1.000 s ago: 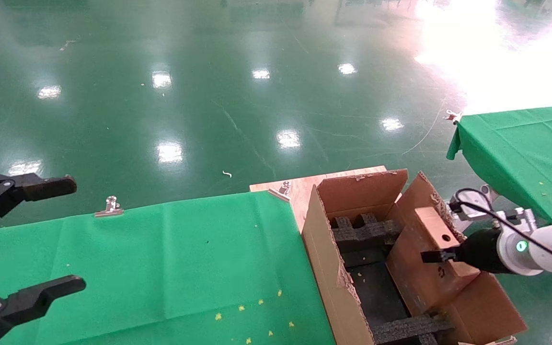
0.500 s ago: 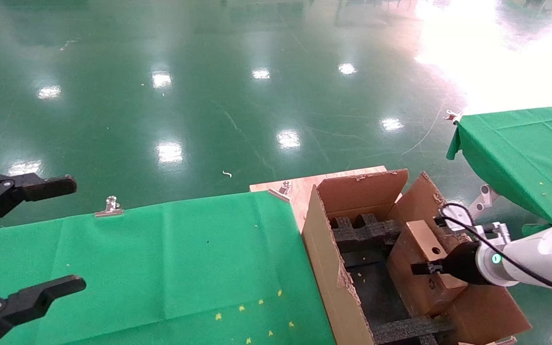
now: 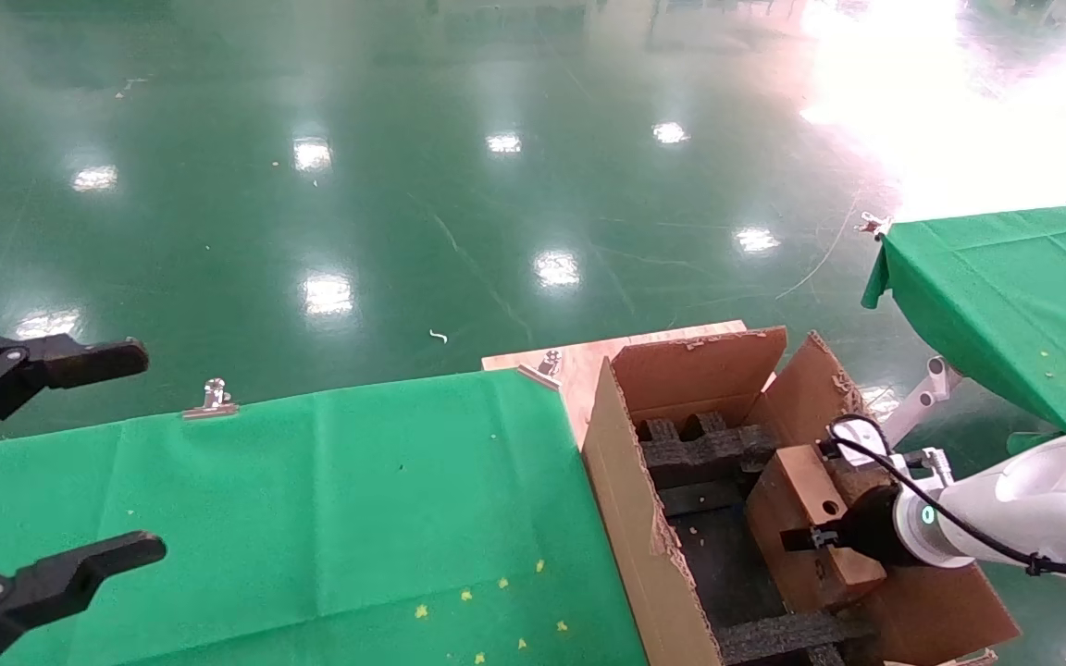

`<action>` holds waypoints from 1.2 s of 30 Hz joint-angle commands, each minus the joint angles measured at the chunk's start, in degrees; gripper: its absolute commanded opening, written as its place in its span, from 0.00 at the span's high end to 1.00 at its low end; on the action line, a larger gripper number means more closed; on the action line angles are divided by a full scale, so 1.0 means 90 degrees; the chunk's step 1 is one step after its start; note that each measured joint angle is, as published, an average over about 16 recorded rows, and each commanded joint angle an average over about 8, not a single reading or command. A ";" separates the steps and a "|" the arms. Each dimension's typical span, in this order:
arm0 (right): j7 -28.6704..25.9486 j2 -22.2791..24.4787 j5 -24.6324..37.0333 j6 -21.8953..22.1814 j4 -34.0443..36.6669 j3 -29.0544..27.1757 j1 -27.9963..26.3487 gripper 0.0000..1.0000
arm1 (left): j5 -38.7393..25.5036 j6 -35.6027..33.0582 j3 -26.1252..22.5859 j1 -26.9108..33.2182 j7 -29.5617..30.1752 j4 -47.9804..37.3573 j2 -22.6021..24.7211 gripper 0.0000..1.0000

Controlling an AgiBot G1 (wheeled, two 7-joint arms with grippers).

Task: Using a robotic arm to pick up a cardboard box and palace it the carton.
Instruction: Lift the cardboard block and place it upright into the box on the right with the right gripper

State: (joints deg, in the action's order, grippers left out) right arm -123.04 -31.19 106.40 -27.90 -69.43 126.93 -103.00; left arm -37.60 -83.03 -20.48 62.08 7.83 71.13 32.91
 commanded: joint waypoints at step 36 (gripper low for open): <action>0.0012 0.0186 0.0229 -0.0104 -0.0270 -0.0196 -0.0630 0.00 | 0.0001 0.0001 0.0000 -0.0001 0.0000 -0.0001 0.0000 0.00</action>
State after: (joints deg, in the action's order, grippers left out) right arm -122.85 -29.54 108.47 -28.47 -72.26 124.85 -109.05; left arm -37.59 -83.02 -20.48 62.07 7.82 71.12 32.91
